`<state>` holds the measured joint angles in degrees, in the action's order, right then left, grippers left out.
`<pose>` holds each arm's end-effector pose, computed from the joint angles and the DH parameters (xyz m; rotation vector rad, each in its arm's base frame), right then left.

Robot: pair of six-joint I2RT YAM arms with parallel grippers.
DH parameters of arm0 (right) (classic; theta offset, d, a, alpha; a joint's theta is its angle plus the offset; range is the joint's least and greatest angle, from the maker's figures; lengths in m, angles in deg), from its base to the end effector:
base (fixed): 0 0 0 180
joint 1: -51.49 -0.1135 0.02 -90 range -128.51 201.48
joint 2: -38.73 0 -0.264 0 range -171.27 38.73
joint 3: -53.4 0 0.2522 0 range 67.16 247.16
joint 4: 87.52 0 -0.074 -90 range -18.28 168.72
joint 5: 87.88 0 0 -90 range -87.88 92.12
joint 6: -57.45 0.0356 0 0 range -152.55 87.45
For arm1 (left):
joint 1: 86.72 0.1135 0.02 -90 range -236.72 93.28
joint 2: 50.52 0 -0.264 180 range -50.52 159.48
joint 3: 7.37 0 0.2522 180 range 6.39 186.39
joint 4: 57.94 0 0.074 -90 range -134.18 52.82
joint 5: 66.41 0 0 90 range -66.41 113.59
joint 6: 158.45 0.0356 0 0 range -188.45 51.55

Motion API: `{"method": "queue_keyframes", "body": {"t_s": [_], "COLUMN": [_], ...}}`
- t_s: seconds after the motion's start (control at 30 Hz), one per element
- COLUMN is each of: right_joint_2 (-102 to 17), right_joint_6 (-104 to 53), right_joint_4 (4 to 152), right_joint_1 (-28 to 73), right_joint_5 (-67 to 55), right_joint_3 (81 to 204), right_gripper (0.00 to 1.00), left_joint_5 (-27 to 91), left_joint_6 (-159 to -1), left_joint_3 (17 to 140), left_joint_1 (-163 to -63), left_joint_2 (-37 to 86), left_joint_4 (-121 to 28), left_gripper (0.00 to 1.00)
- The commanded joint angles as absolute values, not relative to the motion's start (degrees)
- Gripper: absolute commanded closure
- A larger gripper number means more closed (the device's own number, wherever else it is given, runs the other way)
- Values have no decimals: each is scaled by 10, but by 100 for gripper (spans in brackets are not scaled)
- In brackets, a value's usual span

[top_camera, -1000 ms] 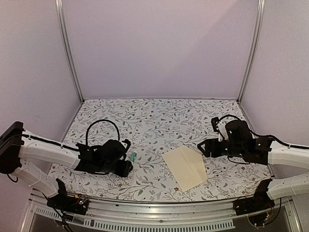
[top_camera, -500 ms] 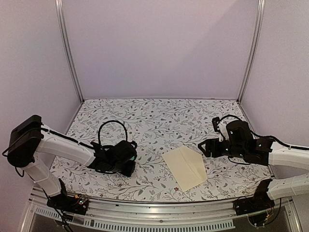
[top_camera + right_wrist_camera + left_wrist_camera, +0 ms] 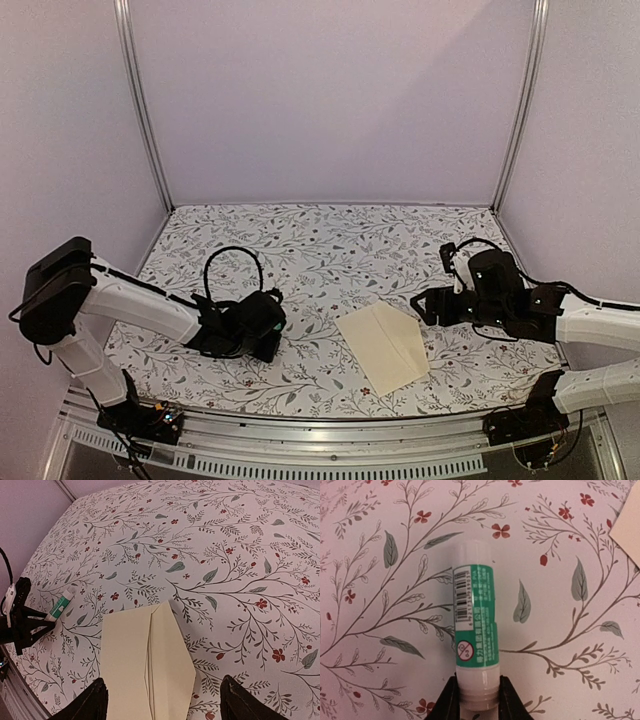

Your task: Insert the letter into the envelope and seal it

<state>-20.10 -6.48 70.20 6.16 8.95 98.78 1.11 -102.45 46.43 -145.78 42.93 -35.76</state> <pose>0.1559 0.1516 0.2169 -0.3081 2.2265 0.5630 0.1559 -0.2336 0.1219 0.4246 2.4907 -0.1145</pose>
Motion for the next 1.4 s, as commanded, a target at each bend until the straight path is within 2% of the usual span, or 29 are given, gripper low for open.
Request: {"method": "queue_keyframes", "body": {"t_s": [0.0, 0.23, 0.5, 0.67, 0.83, 1.07, 1.37], "right_joint_2": [-192, -159, -68, -3, 1, -45, -150], "right_joint_6": [-69, -67, -58, -54, -58, -45, -53], "right_joint_4": [709, 715, 776, 782, 783, 769, 671], "right_joint_1": [60, 60, 59, 60, 59, 60, 60], "right_joint_5": [105, 118, 108, 75, -9, -102, -240], "right_joint_3": [978, 969, 918, 908, 923, 970, 1086], "right_gripper": [7, 1, 1, 1, 1, 1, 1], "left_joint_5": [-10, 16, 98, 222, 323, 338, 300], "left_joint_6": [-1018, -965, -823, -708, -621, -556, -529], "left_joint_3": [457, 428, 377, 364, 353, 359, 326], "left_joint_1": [-1454, -1456, -1475, -1475, -1480, -1481, -1492], "left_joint_2": [444, 402, 356, 374, 400, 392, 372], "left_joint_4": [-356, -431, -662, -807, -910, -887, -894], "left_gripper": [99, 100, 100, 100, 100, 100, 100]}}
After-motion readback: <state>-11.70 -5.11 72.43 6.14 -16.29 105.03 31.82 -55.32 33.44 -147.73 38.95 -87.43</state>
